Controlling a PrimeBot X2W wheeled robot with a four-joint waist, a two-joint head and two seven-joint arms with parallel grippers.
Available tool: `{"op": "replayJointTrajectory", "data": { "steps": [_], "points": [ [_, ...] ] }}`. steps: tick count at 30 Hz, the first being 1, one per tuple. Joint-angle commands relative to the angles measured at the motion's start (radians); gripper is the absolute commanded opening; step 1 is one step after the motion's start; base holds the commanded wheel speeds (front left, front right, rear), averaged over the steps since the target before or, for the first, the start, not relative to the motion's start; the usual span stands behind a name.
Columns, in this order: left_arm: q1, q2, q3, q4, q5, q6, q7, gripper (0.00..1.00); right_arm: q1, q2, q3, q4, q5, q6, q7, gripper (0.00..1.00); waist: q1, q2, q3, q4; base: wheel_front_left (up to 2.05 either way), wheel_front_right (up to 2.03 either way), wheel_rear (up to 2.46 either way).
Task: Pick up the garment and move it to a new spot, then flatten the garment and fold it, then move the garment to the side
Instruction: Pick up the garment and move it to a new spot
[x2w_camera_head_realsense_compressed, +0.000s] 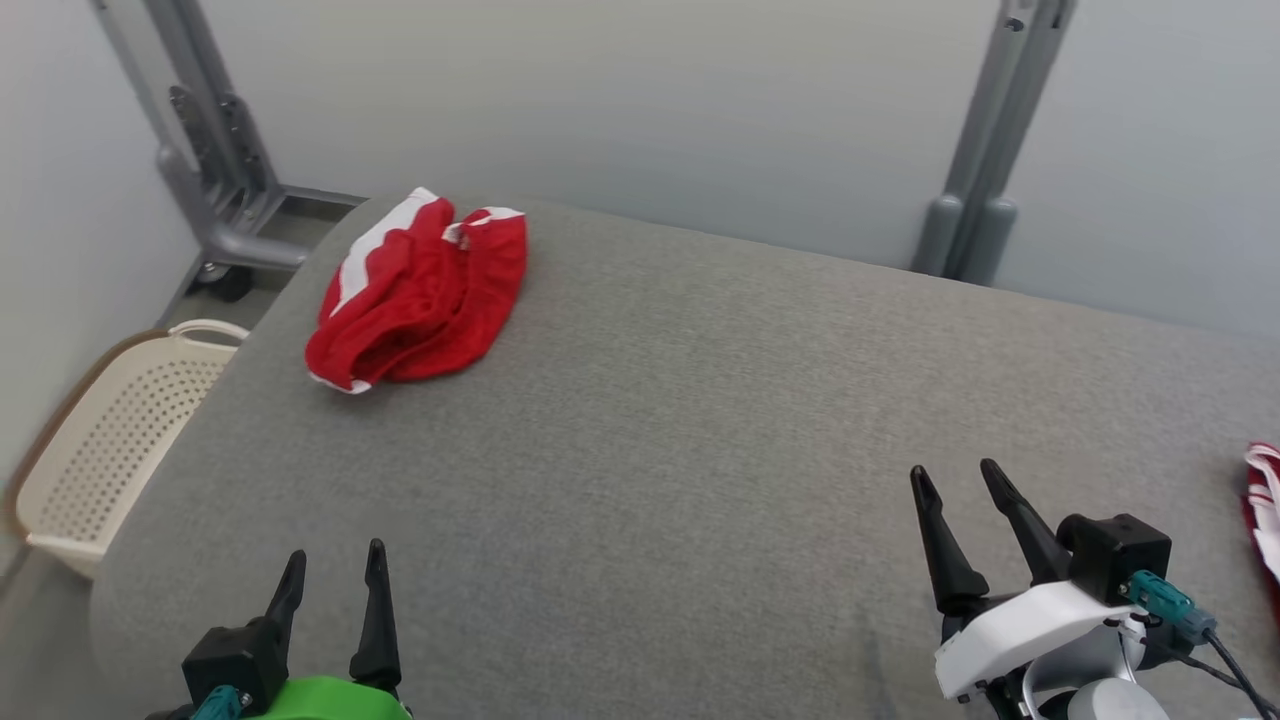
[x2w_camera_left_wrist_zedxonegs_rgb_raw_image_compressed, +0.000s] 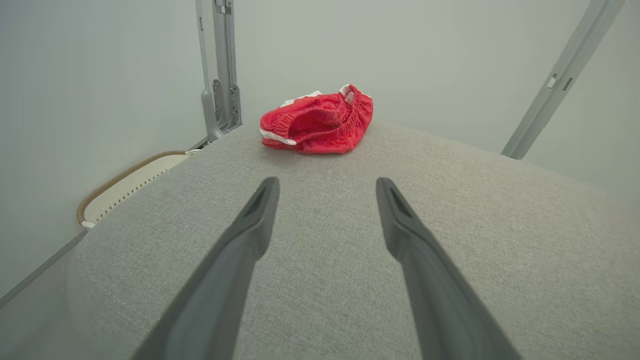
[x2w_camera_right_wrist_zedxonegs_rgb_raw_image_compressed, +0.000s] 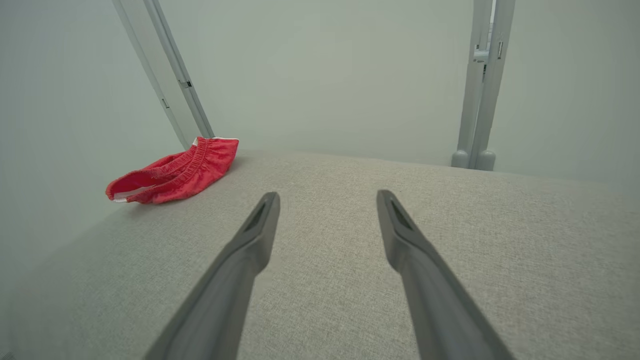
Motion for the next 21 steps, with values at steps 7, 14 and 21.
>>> {"op": "replayJointTrajectory", "data": {
  "steps": [7,14,21],
  "points": [
    [0.008,0.006,0.014,-0.009,-0.005,0.005,-0.003,1.00,-0.030,-0.003,0.023,0.019,0.004,0.000,-0.009,1.00,0.0000,0.0040,0.027,0.160,0.00,0.00,0.00],
    [0.017,-0.003,0.015,-0.014,-0.001,0.007,-0.010,1.00,-0.035,-0.003,0.025,0.030,-0.002,0.000,-0.013,1.00,0.0000,0.0040,0.030,0.162,0.00,0.00,0.00],
    [0.004,0.025,0.044,-0.025,-0.014,0.008,-0.007,1.00,-0.027,-0.003,0.012,0.023,-0.008,0.000,-0.012,1.00,0.0000,0.0040,0.039,0.128,0.00,0.00,0.00]
  ]
}}
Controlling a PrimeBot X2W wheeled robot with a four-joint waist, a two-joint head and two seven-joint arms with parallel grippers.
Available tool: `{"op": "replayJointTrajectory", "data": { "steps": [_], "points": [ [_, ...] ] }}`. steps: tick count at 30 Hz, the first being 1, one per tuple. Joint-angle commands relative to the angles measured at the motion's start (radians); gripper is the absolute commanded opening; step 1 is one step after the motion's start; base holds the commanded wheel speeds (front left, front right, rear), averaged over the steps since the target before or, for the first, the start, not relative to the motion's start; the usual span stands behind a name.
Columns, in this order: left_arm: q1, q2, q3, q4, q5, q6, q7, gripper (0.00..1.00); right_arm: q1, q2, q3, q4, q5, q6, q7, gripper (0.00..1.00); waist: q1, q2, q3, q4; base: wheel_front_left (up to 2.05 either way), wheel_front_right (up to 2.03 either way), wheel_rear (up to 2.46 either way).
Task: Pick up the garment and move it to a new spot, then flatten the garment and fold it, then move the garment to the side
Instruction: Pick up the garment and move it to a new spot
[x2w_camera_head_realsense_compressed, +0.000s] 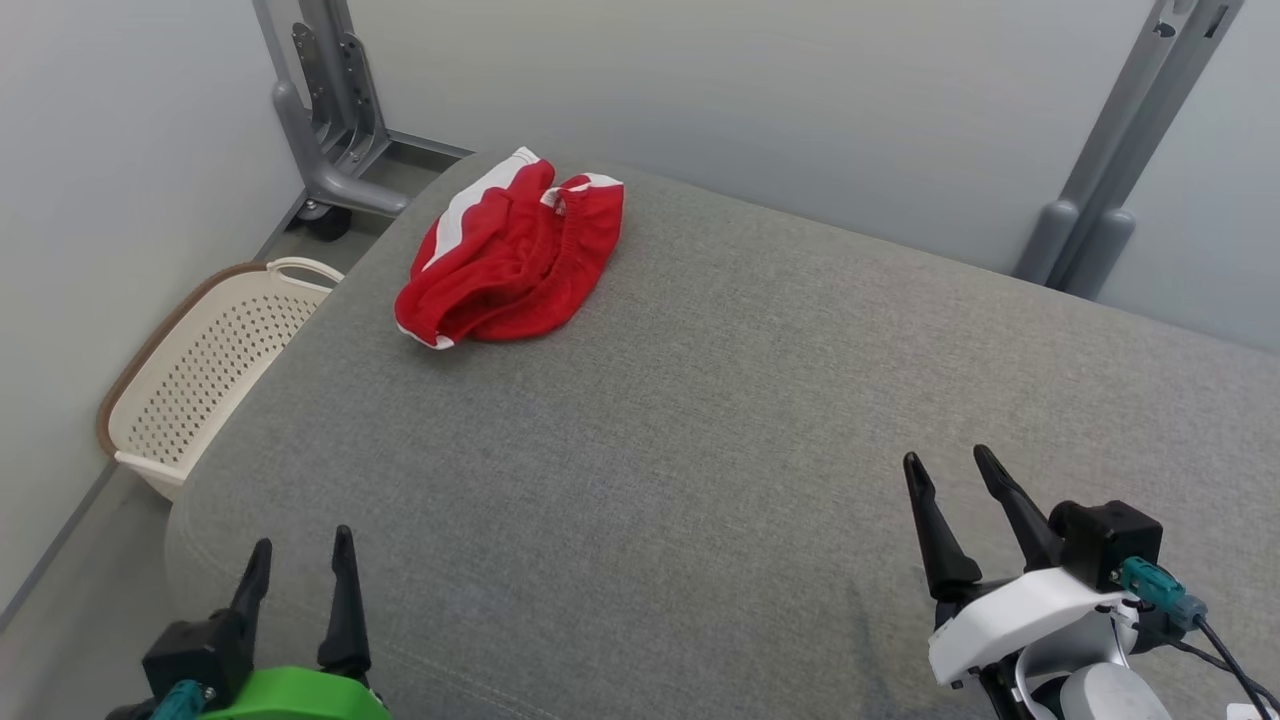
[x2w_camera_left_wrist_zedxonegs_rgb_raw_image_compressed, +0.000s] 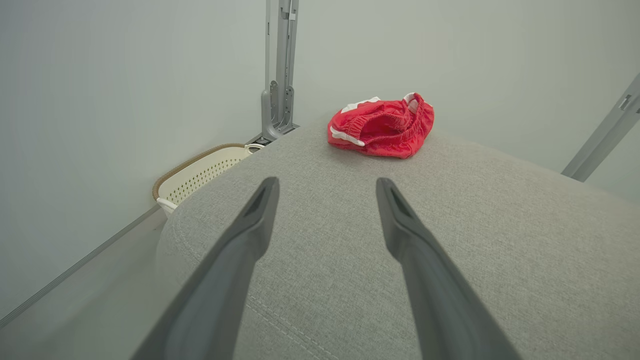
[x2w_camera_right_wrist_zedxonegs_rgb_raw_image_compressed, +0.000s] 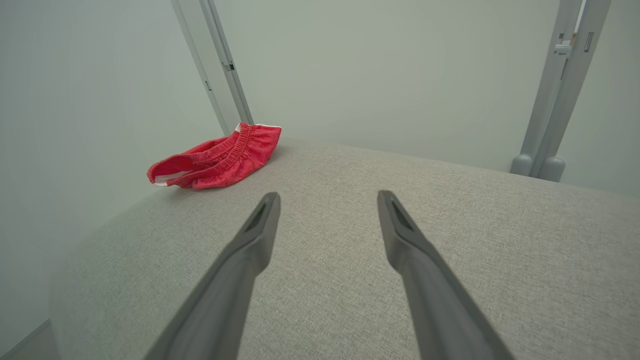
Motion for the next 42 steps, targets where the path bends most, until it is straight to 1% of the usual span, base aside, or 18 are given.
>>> {"op": "replayJointTrajectory", "data": {
  "steps": [1,5,8,13,14,18,24,30,35,38,42],
  "points": [
    [-0.012,0.018,0.010,-0.009,-0.001,0.004,0.002,1.00,0.005,-0.004,-0.005,-0.005,-0.006,0.000,0.003,1.00,0.0000,0.0040,0.009,-0.017,0.00,0.00,0.00],
    [-0.081,0.068,0.022,-0.021,0.023,-0.010,0.028,1.00,0.000,-0.004,-0.014,-0.018,-0.017,0.000,0.011,1.00,0.0000,0.0040,0.025,-0.049,0.00,0.00,0.00],
    [-0.163,0.111,0.025,-0.022,0.046,-0.028,0.064,1.00,-0.007,-0.004,-0.020,-0.028,-0.026,0.000,0.019,1.00,0.0000,0.0040,0.044,-0.076,0.00,0.00,0.00],
    [-0.334,0.172,0.019,0.013,0.066,-0.083,0.144,1.00,-0.033,-0.004,-0.027,-0.056,-0.046,0.000,0.033,1.00,0.0000,0.0040,0.097,-0.129,0.00,0.00,0.00],
    [-0.334,0.172,0.019,0.013,0.066,-0.083,0.144,1.00,-0.033,-0.004,-0.027,-0.056,-0.046,0.000,0.033,1.00,0.0000,0.0040,0.097,-0.129,0.00,0.00,0.00],
    [-0.473,0.204,0.022,0.085,0.064,-0.136,0.197,1.00,-0.064,-0.004,-0.036,-0.091,-0.068,0.000,0.048,1.00,0.0000,0.0040,0.159,-0.175,0.00,0.00,0.00],
    [-0.628,0.211,0.020,0.227,0.050,-0.198,0.240,1.00,-0.137,-0.004,-0.058,-0.157,-0.121,0.000,0.078,1.00,0.0000,0.0040,0.277,-0.234,0.00,0.00,0.00],
    [-0.710,0.184,0.000,0.366,0.051,-0.245,0.231,1.00,-0.216,-0.004,-0.075,-0.222,-0.167,0.000,0.112,1.00,0.0000,0.0040,0.383,-0.268,0.00,0.00,0.00],
    [-0.733,0.155,-0.023,0.475,0.039,-0.282,0.223,1.00,-0.252,-0.004,-0.081,-0.262,-0.184,0.000,0.130,1.00,0.0000,0.0040,0.437,-0.279,0.00,0.00,0.00],
    [-0.744,0.140,-0.030,0.541,0.036,-0.293,0.216,1.00,-0.259,-0.004,-0.079,-0.281,-0.197,0.000,0.143,1.00,0.0000,0.0040,0.457,-0.283,0.00,0.00,0.00],
    [-0.764,0.132,-0.043,0.629,0.055,-0.282,0.205,1.00,-0.266,-0.004,-0.085,-0.302,-0.208,0.000,0.153,1.00,0.0000,0.0040,0.474,-0.287,0.00,0.00,0.00]
  ]
}}
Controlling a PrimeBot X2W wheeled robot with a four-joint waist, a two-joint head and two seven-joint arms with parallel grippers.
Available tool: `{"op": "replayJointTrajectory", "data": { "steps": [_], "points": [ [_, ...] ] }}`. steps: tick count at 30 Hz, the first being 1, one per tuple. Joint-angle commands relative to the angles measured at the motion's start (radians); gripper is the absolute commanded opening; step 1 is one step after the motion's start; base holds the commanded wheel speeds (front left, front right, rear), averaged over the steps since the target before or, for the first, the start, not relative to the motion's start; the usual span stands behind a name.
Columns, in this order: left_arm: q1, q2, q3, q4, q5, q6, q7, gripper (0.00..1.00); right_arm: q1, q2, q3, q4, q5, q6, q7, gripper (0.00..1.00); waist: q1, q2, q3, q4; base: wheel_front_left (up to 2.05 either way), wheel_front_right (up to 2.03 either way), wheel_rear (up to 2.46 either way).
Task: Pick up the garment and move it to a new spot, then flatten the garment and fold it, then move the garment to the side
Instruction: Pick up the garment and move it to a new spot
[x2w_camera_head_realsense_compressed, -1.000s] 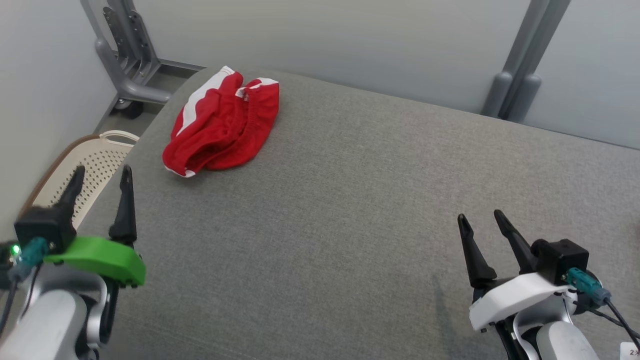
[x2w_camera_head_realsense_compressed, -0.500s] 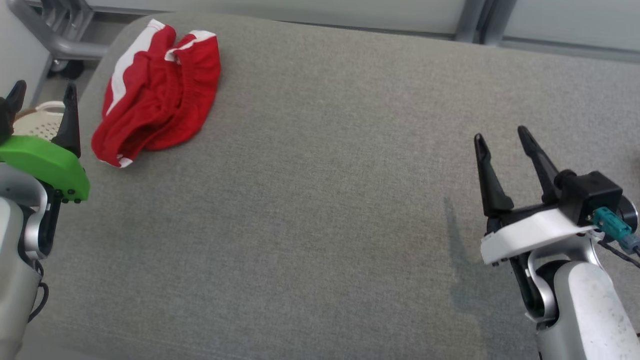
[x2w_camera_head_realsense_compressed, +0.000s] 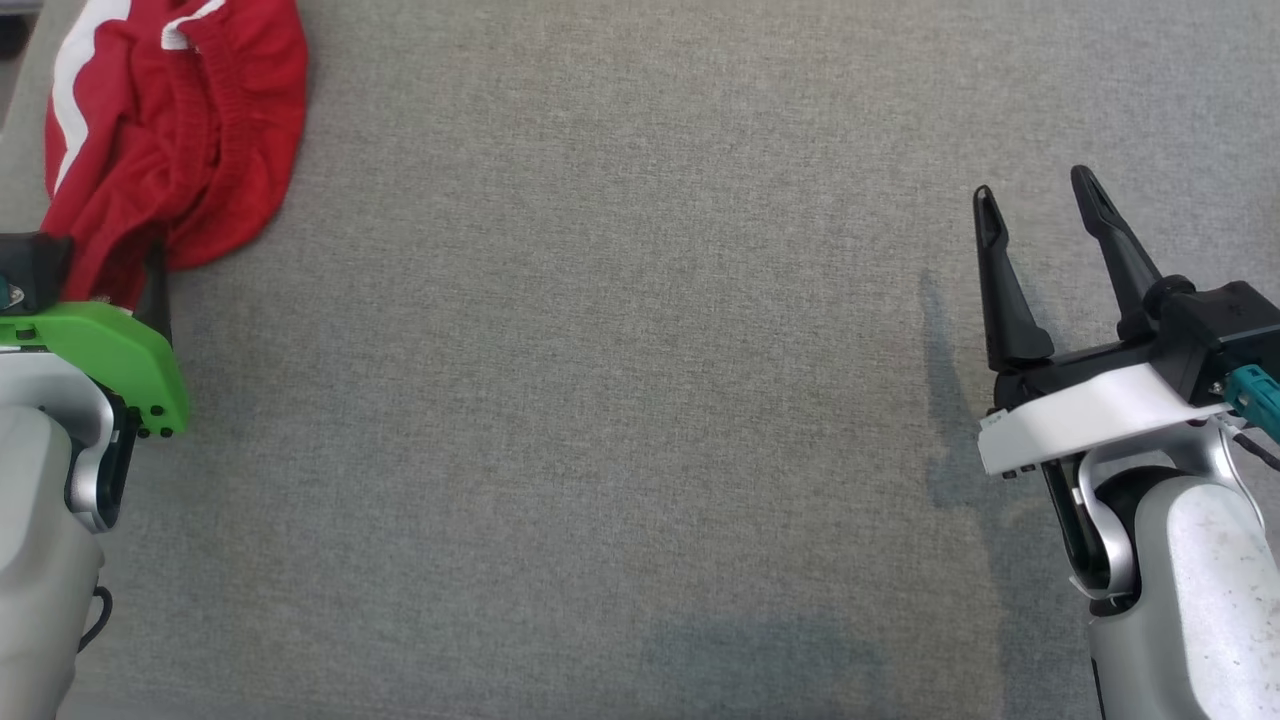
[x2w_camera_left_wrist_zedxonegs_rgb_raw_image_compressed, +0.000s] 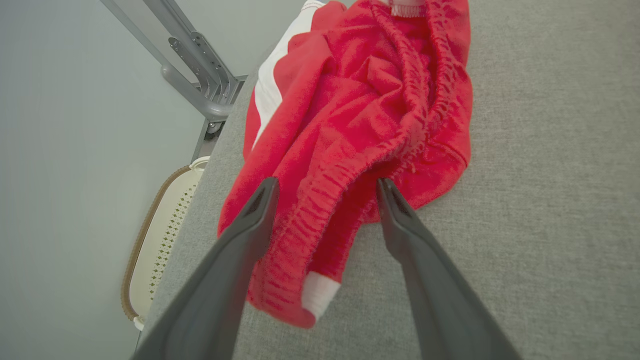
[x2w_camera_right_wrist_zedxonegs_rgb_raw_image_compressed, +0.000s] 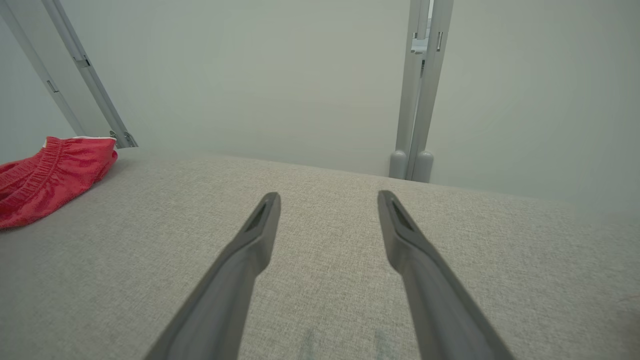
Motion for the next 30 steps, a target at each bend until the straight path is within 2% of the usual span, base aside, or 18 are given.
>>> {"op": "replayJointTrajectory", "data": {
  "steps": [1,6,7,8,9,12,21,30],
  "points": [
    [-0.026,-0.007,-0.002,0.032,0.004,0.010,-0.004,1.00,-0.015,-0.004,-0.005,-0.014,-0.009,0.000,0.005,1.00,-0.0001,0.0040,0.031,-0.021,0.00,0.00,0.00],
    [-0.054,-0.021,-0.012,0.115,0.008,0.009,-0.003,1.00,-0.012,-0.004,-0.006,-0.024,-0.015,0.000,0.015,1.00,-0.0001,0.0040,0.034,-0.020,0.00,0.00,0.00],
    [-0.059,-0.025,-0.013,0.129,0.007,0.005,-0.007,0.67,-0.012,-0.004,-0.006,-0.025,-0.016,0.000,0.017,1.00,-0.0001,0.0040,0.032,-0.020,0.00,0.00,0.00],
    [-0.063,-0.030,-0.014,0.137,0.004,0.002,-0.011,0.29,-0.012,-0.004,-0.006,-0.026,-0.016,0.000,0.019,1.00,-0.0001,0.0040,0.031,-0.019,0.00,0.00,0.00],
    [-0.068,-0.037,-0.013,0.145,-0.001,-0.005,-0.017,0.00,-0.011,-0.004,-0.006,-0.026,-0.016,0.000,0.020,1.00,-0.0001,0.0040,0.028,-0.018,0.00,0.00,0.00],
    [-0.082,-0.047,-0.013,0.158,-0.009,-0.022,-0.043,0.00,-0.008,-0.004,-0.005,-0.021,-0.014,0.000,0.016,1.00,-0.0001,0.0040,0.014,-0.016,0.00,0.00,0.00],
    [-0.119,-0.033,-0.028,0.124,0.024,-0.029,-0.132,0.00,0.028,-0.003,-0.001,0.024,0.028,0.000,-0.019,1.00,-0.0001,0.0040,-0.085,-0.032,0.00,0.00,0.00],
    [-0.130,-0.032,-0.090,-0.082,0.080,-0.004,-0.091,0.00,0.084,-0.003,-0.011,0.091,0.079,0.000,-0.069,1.00,-0.0001,0.0040,-0.222,-0.074,0.00,0.00,0.00]
  ]
}}
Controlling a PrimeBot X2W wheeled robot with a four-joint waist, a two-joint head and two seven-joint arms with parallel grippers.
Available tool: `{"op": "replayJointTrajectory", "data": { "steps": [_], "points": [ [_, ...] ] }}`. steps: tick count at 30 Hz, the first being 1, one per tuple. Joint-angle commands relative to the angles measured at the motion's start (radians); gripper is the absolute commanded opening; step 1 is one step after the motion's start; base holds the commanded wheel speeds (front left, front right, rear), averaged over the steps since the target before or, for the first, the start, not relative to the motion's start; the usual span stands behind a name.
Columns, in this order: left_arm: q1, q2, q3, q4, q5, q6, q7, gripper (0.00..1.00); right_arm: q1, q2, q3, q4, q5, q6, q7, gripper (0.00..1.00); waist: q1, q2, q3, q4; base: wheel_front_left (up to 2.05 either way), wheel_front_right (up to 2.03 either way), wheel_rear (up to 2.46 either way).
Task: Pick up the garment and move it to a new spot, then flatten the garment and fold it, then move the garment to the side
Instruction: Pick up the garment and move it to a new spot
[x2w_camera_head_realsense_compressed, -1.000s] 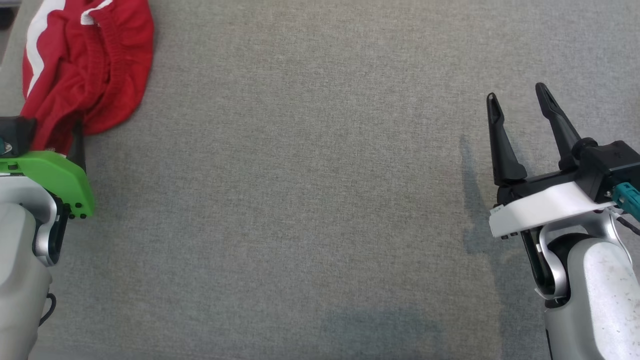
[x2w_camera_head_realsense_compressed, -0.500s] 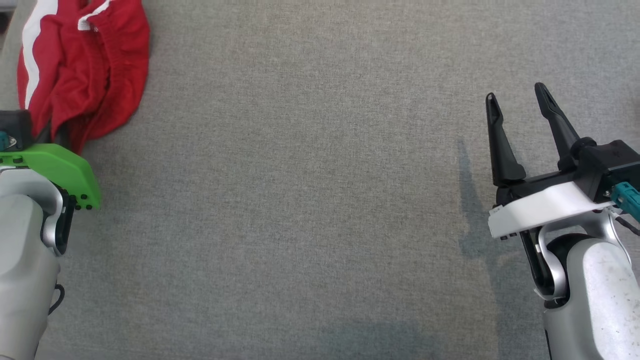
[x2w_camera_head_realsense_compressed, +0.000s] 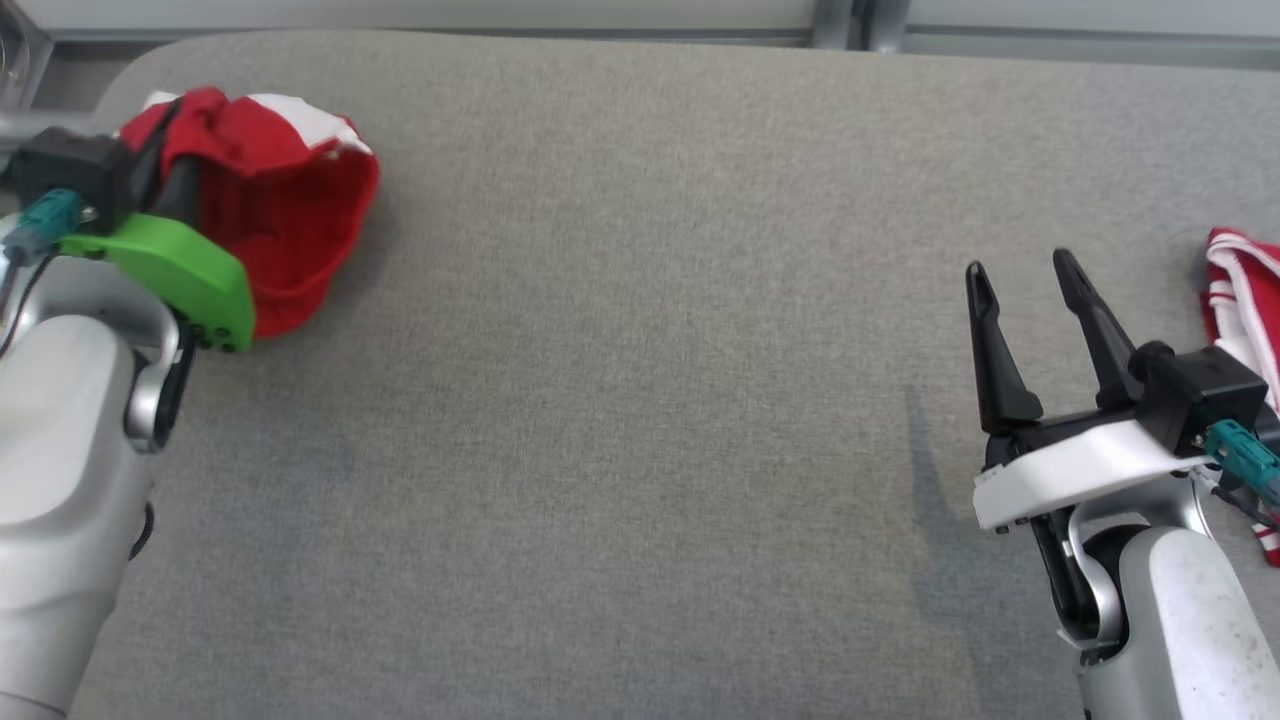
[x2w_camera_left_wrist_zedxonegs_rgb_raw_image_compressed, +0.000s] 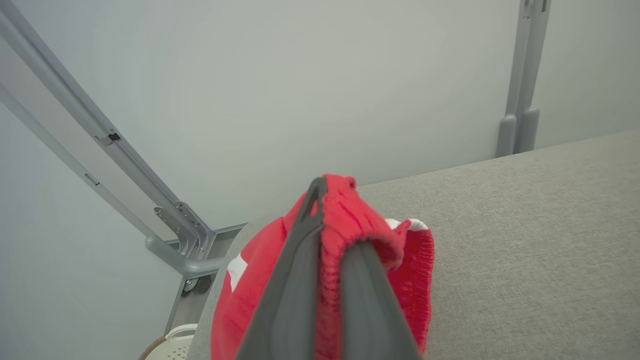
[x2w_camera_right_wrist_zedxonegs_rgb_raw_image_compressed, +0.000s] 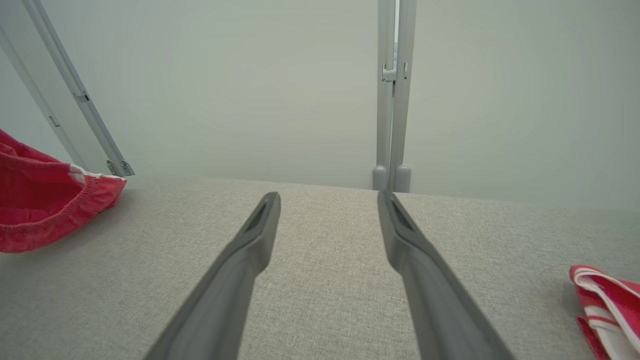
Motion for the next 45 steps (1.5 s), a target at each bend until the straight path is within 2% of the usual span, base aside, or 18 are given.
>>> {"op": "replayJointTrajectory", "data": {
  "steps": [1,7,10,14,21,24,28,32,33,34,35,36,45],
  "points": [
    [-0.005,-0.002,-0.007,-0.032,0.009,0.011,0.011,0.00,0.018,-0.003,-0.002,0.006,0.009,0.000,-0.010,1.00,0.0000,0.0040,-0.069,-0.037,0.00,0.00,0.00],
    [0.056,-0.051,-0.066,-0.223,0.012,0.045,0.119,0.00,0.060,-0.003,0.001,0.042,0.040,0.000,-0.032,1.00,0.0000,0.0040,-0.124,-0.089,0.00,0.00,0.00],
    [0.095,-0.092,-0.108,-0.295,0.002,0.053,0.162,0.00,0.078,-0.003,0.008,0.059,0.057,0.000,-0.044,1.00,0.0000,0.0040,-0.135,-0.120,0.00,0.00,0.00],
    [0.147,-0.167,-0.163,-0.324,-0.013,0.061,0.190,0.00,0.081,-0.003,0.018,0.076,0.072,0.000,-0.060,1.00,0.0000,0.0040,-0.135,-0.171,0.00,0.00,0.00],
    [0.147,-0.325,-0.226,-0.201,-0.035,0.044,0.161,0.00,0.047,-0.003,0.053,0.103,0.094,0.000,-0.077,1.00,0.0000,0.0040,-0.097,-0.280,0.00,0.00,0.00],
    [0.116,-0.372,-0.233,-0.119,-0.043,0.036,0.135,0.00,0.031,-0.003,0.070,0.120,0.101,0.000,-0.086,1.00,0.0000,0.0040,-0.077,-0.332,0.00,0.00,0.00],
    [0.084,-0.410,-0.243,-0.020,-0.061,0.031,0.091,0.00,0.013,-0.003,0.084,0.142,0.105,0.000,-0.098,1.00,0.0000,0.0040,-0.057,-0.389,0.00,0.00,0.00],
    [0.074,-0.422,-0.256,0.047,-0.094,0.025,0.068,0.00,0.007,-0.002,0.093,0.161,0.109,0.000,-0.106,1.00,0.0000,0.0040,-0.050,-0.417,0.00,0.00,0.00],
    [0.071,-0.424,-0.264,0.068,-0.101,0.026,0.062,0.10,0.005,-0.003,0.096,0.167,0.112,0.000,-0.111,1.00,0.0000,0.0040,-0.049,-0.424,0.00,0.00,0.00],
    [0.068,-0.425,-0.275,0.087,-0.107,0.027,0.056,0.37,0.002,-0.003,0.098,0.173,0.114,0.000,-0.112,1.00,0.0000,0.0040,-0.048,-0.431,0.00,0.00,0.00],
    [0.069,-0.426,-0.292,0.100,-0.118,0.024,0.052,0.74,-0.001,-0.003,0.100,0.179,0.116,0.000,-0.114,1.00,0.0000,0.0040,-0.047,-0.435,0.00,0.00,0.00],
    [0.073,-0.427,-0.308,0.110,-0.130,0.024,0.051,1.00,-0.005,-0.003,0.101,0.184,0.117,0.000,-0.118,1.00,0.0000,0.0040,-0.047,-0.438,0.00,0.00,0.00],
    [0.044,-0.426,-0.445,0.212,-0.138,0.039,0.033,1.00,0.001,-0.003,0.083,0.222,0.110,0.000,-0.129,1.00,0.0000,0.0040,-0.071,-0.396,0.00,0.00,0.00]
  ]
}}
